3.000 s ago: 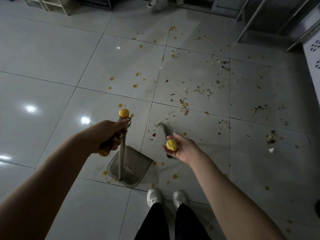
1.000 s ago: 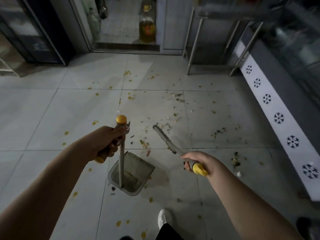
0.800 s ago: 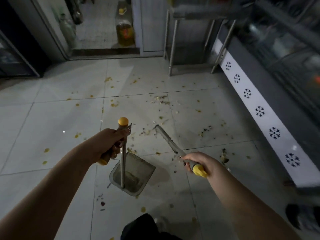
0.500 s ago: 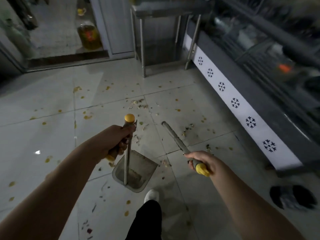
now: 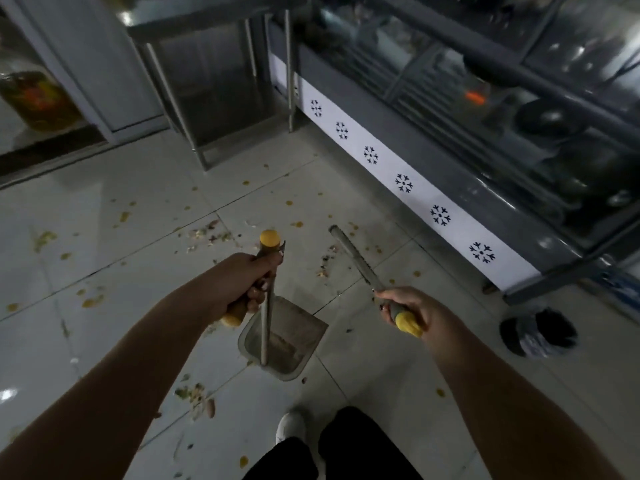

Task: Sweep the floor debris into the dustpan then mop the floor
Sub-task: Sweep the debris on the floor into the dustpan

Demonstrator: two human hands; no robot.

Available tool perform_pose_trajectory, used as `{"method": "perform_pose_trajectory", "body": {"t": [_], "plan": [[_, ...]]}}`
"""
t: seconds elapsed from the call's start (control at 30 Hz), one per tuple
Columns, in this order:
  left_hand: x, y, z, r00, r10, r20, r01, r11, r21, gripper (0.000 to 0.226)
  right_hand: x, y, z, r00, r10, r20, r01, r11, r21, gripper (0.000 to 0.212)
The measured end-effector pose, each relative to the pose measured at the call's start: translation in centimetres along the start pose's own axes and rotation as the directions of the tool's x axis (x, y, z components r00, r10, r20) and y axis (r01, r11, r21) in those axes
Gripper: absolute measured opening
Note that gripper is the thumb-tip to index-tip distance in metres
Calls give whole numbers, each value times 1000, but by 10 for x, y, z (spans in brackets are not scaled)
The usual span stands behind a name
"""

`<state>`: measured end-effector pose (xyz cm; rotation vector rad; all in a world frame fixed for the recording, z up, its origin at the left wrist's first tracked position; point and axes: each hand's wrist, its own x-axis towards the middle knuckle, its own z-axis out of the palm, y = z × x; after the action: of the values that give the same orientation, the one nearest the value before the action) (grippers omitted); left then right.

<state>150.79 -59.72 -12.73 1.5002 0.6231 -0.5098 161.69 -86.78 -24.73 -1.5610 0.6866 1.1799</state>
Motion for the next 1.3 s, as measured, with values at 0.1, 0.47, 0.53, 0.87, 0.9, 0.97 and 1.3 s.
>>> {"method": "perform_pose_trajectory", "body": {"t": [0.1,0.47,0.53,0.87,0.9,0.97,1.3], "plan": [[27,25,18,999,-18,33,17,999,32,35,13,-13,-28,1000,-16,-27,17,1000,15,13],[122,94,93,996,-92,10,89,985,145,34,63,-68,-150,995,32,-94,-27,998,55,23],[136,105,107,995,-97,17,93,982,165,35,71,-73,-161,996,41,-80,-34,995,89,24],[171,120,125,988,-157,14,151,968,200,33,107,-67,-158,970,239,43,-241,969,60,18],[173,121,124,987,-161,14,155,967,201,33,108,-65,-151,970,240,44,-242,968,66,20],[174,121,122,985,-173,22,165,964,208,33,110,-61,-140,967,247,69,-252,965,79,25],[166,112,99,979,-199,53,185,963,196,32,100,-71,-98,925,298,235,-334,933,131,17]]}}
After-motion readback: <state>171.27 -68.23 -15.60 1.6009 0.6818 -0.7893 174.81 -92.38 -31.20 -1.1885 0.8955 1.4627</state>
